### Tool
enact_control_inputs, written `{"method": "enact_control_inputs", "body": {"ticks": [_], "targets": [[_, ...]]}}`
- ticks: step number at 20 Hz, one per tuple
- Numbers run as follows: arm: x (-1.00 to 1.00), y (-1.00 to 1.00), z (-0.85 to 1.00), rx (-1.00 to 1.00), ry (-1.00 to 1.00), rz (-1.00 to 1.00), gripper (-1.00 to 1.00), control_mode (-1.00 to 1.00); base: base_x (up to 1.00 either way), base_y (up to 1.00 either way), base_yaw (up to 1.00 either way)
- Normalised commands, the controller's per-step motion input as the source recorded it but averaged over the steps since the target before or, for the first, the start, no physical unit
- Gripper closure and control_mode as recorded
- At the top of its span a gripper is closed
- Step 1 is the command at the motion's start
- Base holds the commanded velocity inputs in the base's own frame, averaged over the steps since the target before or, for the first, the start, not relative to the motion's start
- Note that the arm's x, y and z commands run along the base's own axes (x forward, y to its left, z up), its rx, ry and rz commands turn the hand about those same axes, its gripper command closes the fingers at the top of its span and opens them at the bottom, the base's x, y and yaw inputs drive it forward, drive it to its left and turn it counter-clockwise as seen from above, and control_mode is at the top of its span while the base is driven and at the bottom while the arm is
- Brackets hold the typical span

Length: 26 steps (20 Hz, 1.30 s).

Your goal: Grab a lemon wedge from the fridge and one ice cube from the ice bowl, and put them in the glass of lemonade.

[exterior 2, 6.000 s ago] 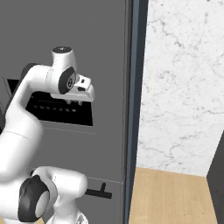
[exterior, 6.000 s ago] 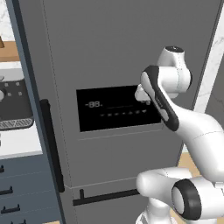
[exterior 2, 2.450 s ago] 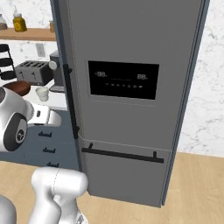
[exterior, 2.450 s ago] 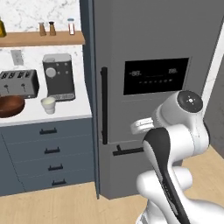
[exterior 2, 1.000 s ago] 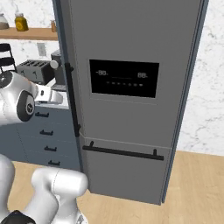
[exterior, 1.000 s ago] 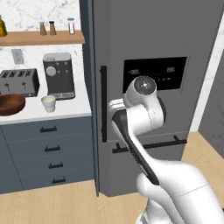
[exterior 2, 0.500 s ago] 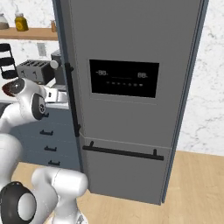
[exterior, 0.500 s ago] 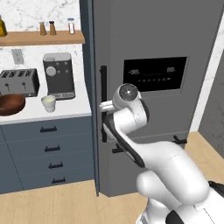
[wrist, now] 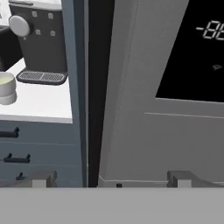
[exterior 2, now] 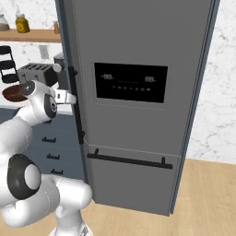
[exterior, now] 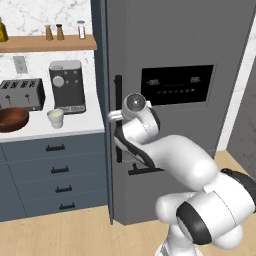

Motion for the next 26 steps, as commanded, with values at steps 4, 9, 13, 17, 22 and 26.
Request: {"method": "enact_control_inputs", "body": {"ticks": [4,9,13,17,22,26], "targets": [[0.54,0.00,-0.05,-0.01,0.00,-0.01,-1.00,-1.00,0.00,0.00,0.00],[0.49,0.06,-0.17,0.00,0.00,0.00,-1.00,-1.00,0.00,0.00,0.00],[0.37,0.15,-0.23,0.00,0.00,0.00,-1.00,-1.00,0.00,0.00,0.00],[0.35,0.09,-0.03,0.00,0.00,0.00,-1.00,-1.00,0.00,0.00,0.00],[0.31,0.01,-0.06,-0.02,0.00,0.00,-1.00,-1.00,0.00,0.00,0.00],[0.25,0.00,-0.11,-0.02,0.00,0.00,-1.00,-1.00,0.00,0.00,0.00]]}}
